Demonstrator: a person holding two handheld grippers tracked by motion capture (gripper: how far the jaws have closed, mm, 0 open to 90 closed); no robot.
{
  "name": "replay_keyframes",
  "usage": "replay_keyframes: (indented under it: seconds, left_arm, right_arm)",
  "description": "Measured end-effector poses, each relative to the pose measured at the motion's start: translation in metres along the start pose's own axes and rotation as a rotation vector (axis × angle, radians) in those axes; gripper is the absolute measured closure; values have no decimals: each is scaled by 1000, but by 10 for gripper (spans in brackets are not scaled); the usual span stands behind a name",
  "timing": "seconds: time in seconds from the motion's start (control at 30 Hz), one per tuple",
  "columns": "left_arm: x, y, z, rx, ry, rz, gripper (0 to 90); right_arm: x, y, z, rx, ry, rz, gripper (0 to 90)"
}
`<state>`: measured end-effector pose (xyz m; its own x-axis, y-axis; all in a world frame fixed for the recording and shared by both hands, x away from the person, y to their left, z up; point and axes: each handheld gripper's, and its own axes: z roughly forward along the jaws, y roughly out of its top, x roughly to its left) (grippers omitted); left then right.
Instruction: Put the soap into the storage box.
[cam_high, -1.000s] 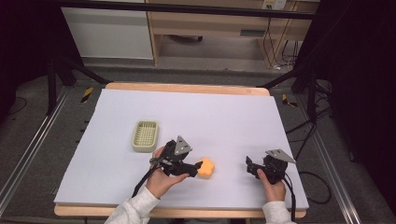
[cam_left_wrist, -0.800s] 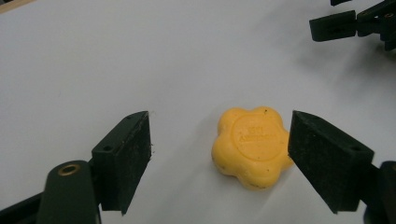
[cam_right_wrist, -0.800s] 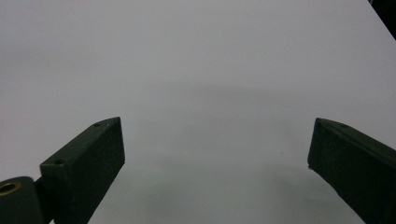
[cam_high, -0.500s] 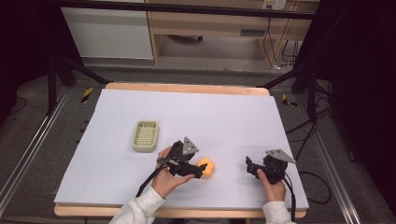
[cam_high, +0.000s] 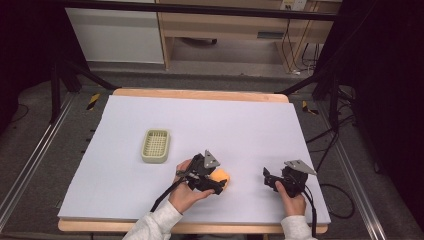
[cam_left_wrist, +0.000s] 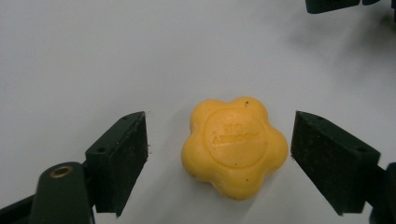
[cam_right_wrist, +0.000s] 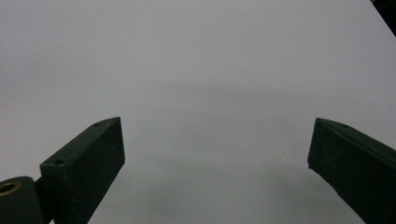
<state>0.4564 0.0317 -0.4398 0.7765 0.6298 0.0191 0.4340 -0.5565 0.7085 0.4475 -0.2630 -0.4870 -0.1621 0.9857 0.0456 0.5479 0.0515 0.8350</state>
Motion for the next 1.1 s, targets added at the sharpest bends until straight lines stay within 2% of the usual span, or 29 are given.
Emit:
replay_keyframes:
  seconds: [0.33,0.67,0.77,1.1]
  left_arm:
    - [-5,1,8,17,-8,3,178]
    - [-9,3,18,56,-14,2,166]
    - [-10,2,23,68,-3,-5,166]
    - [-9,1,28,99,-5,-21,181]
  right_arm:
    - [0,0,0,2,0,-4,44]
    - [0,0,0,3,1,-5,44]
    - [0,0,0,1,0,-6,44]
    - [0,0,0,3,3,-5,44]
